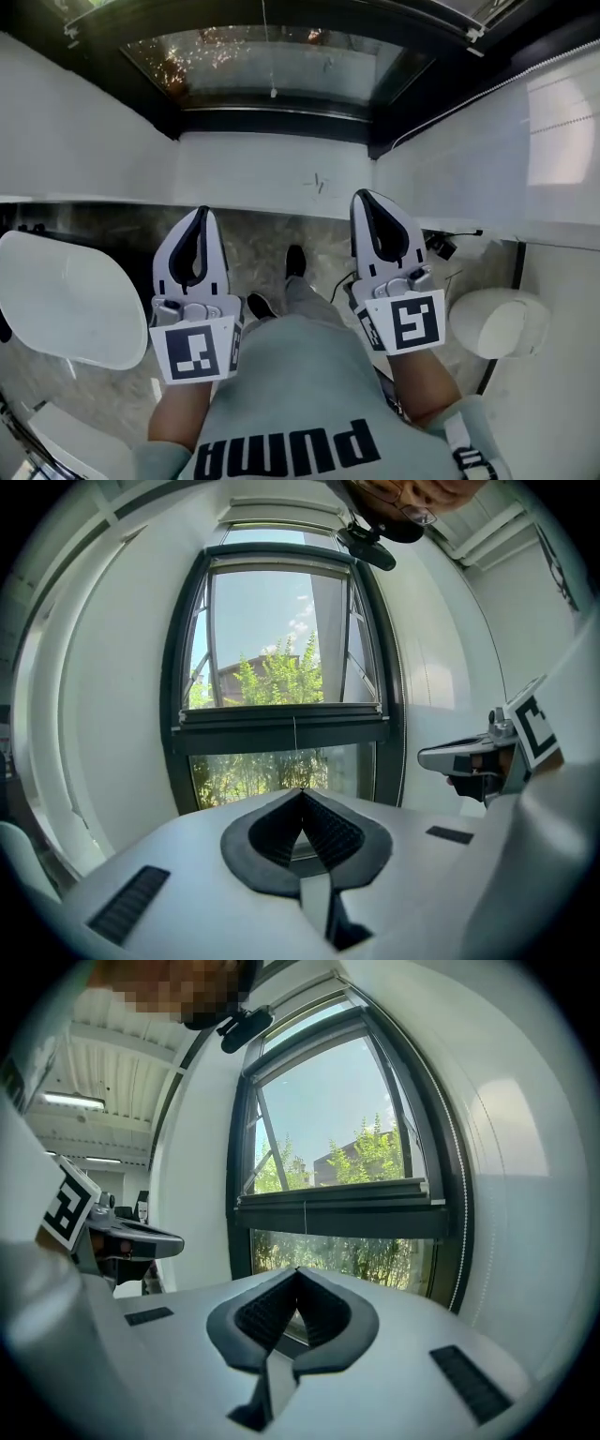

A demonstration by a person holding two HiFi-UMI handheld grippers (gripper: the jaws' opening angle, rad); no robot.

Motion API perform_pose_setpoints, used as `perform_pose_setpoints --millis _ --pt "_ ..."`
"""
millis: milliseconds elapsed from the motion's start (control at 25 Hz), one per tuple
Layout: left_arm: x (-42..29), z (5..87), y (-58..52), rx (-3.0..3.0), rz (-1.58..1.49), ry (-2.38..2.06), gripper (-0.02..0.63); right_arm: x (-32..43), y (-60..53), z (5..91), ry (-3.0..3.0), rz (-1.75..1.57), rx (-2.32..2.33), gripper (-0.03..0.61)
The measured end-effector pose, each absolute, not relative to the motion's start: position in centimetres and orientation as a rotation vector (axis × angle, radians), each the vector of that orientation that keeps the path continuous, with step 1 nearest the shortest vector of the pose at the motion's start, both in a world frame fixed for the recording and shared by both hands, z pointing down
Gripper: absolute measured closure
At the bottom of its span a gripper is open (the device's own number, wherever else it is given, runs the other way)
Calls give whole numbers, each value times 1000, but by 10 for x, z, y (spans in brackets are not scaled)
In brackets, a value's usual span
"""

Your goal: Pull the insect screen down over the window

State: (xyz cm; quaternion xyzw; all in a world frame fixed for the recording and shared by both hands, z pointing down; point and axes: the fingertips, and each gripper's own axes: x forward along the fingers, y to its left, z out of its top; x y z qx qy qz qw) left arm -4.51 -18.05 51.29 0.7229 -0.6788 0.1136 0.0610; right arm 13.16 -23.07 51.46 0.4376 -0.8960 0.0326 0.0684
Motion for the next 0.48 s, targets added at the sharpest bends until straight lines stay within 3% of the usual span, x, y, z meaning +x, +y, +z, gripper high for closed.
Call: perform_pose_setpoints --millis 480 --pt "-101 533 21 1983 277 -2190 600 88 -63 529 -2736 126 1178 571"
